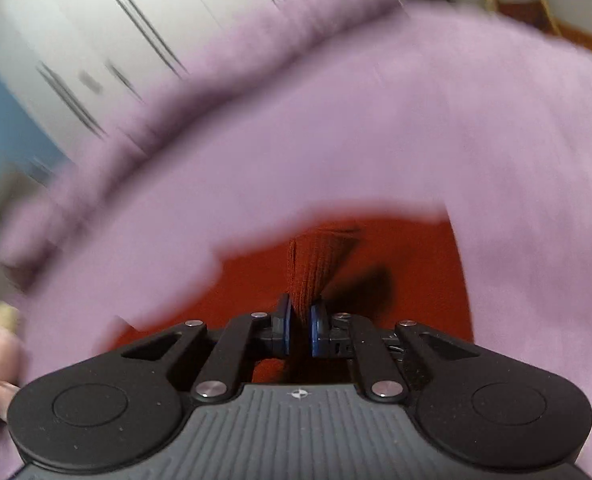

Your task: Fold small clothes

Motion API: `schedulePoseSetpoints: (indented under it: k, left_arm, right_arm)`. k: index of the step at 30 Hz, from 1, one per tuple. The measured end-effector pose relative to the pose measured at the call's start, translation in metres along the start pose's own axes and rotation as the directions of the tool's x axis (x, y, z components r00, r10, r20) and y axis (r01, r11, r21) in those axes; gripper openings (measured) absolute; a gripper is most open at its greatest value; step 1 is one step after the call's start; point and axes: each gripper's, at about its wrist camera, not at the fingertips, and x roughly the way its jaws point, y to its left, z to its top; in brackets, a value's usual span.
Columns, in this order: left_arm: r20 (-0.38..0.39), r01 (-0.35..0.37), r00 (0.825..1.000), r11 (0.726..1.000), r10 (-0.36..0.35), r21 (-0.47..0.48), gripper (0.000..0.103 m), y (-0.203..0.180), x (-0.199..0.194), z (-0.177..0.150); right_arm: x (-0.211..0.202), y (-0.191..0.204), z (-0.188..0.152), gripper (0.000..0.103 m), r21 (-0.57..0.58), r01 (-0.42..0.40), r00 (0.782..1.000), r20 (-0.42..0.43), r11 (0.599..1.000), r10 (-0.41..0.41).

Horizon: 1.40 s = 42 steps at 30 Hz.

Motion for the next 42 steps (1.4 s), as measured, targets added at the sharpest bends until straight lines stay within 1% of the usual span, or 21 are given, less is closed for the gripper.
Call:
schedulePoseSetpoints:
  k: [2,3,5,8,10,12,13,16,18,19,21,23,24,27,30,32,34,35,38,40,42]
  left_arm:
    - [-0.016,-0.008,1.000,1.000,0.007,-0.019,0.070,0.004,0.004,0.000]
    - [-0.026,-0.009,1.000,1.000,0.009,-0.029,0.070,0.006,0.006,-0.001]
    - [-0.045,-0.008,0.999,0.999,0.006,-0.049,0.070,0.007,0.009,0.000]
    - [-0.056,-0.020,0.998,0.998,0.017,-0.057,0.070,0.008,0.009,0.003]
    - [-0.040,-0.037,0.999,0.998,0.035,-0.044,0.070,0.008,0.006,0.007]
    - [-0.024,-0.041,0.999,0.999,0.041,-0.031,0.070,0.006,0.005,0.013]
    - [-0.022,-0.037,0.999,0.999,0.036,-0.032,0.070,0.004,0.007,0.016]
    - [-0.019,0.006,1.000,0.999,-0.007,-0.042,0.070,-0.010,0.013,0.030]
    - [-0.012,0.056,0.998,0.998,-0.057,-0.030,0.071,-0.025,0.020,0.038]
    - [-0.019,0.071,0.997,0.997,-0.071,-0.022,0.071,-0.033,0.027,0.040]
    - [-0.036,0.044,0.998,0.999,-0.043,0.028,0.071,-0.048,0.042,0.041]
    - [-0.070,-0.005,0.997,0.995,0.012,0.103,0.069,-0.058,0.056,0.037]
    - [-0.089,-0.019,0.996,0.992,0.031,0.128,0.069,-0.058,0.061,0.033]
    - [-0.074,0.005,0.997,0.995,0.002,0.095,0.072,-0.045,0.061,0.023]
    - [-0.068,0.018,0.998,0.997,-0.013,0.081,0.072,-0.036,0.059,0.018]
    - [-0.064,0.015,0.998,0.995,-0.009,0.095,0.072,-0.036,0.057,0.017]
    - [-0.066,0.009,0.998,0.995,-0.002,0.098,0.072,-0.034,0.056,0.018]
    - [-0.069,0.006,0.998,0.995,0.001,0.096,0.072,-0.034,0.055,0.019]
    - [-0.075,-0.019,0.997,0.996,0.025,0.085,0.072,-0.029,0.052,0.018]
    - [-0.084,-0.048,0.995,0.996,0.054,0.075,0.072,-0.023,0.053,0.018]
    - [-0.099,-0.039,0.994,0.998,0.043,0.042,0.072,-0.014,0.055,0.018]
  right_arm:
    - [-0.022,-0.012,-0.003,0.008,-0.062,-0.090,0.990,0.103,0.994,0.096]
    - [-0.025,-0.017,-0.006,0.008,-0.090,-0.076,0.991,0.108,0.993,0.086]
    - [-0.021,-0.028,-0.014,0.009,-0.169,0.043,0.996,0.085,0.985,-0.029]
    - [-0.008,-0.047,-0.024,0.015,-0.182,0.116,0.992,-0.030,0.976,-0.123]
    - [-0.023,-0.048,-0.021,0.029,-0.154,0.146,0.989,0.029,0.977,-0.143]
    - [-0.034,-0.040,-0.017,0.032,-0.155,0.285,0.956,0.111,0.946,-0.270]
    - [-0.040,-0.034,-0.015,0.032,-0.167,0.313,0.945,0.150,0.935,-0.289]
    - [-0.037,-0.010,-0.010,0.032,-0.214,0.181,0.979,0.128,0.960,-0.156]
    - [-0.021,0.012,-0.012,0.031,-0.297,0.117,0.992,0.079,0.948,-0.098]
    - [-0.011,0.019,-0.014,0.031,-0.332,0.100,0.995,0.050,0.938,-0.089]
    - [0.016,0.027,-0.022,0.030,-0.366,0.084,0.995,-0.020,0.927,-0.098]
    - [0.039,0.023,-0.032,0.018,-0.394,0.114,0.976,-0.126,0.912,-0.176]
    - [0.038,0.021,-0.034,0.015,-0.409,0.128,0.973,-0.123,0.903,-0.194]
    - [0.010,0.006,-0.034,0.014,-0.418,0.171,0.972,-0.076,0.892,-0.222]
    - [-0.016,-0.017,-0.034,0.016,-0.401,0.242,0.959,-0.043,0.884,-0.282]
    - [-0.029,-0.022,-0.040,0.024,-0.413,0.331,0.930,-0.007,0.849,-0.367]
    - [-0.037,-0.026,-0.039,0.024,-0.406,0.385,0.905,-0.011,0.829,-0.426]
    - [-0.043,-0.028,-0.037,0.024,-0.377,0.389,0.906,-0.011,0.841,-0.424]
    - [-0.050,-0.023,-0.030,0.024,-0.325,0.342,0.935,0.024,0.881,-0.354]
    - [-0.051,-0.011,-0.029,0.024,-0.347,0.317,0.946,0.044,0.882,-0.323]
    - [-0.044,0.003,-0.031,0.024,-0.387,0.278,0.958,0.049,0.879,-0.281]
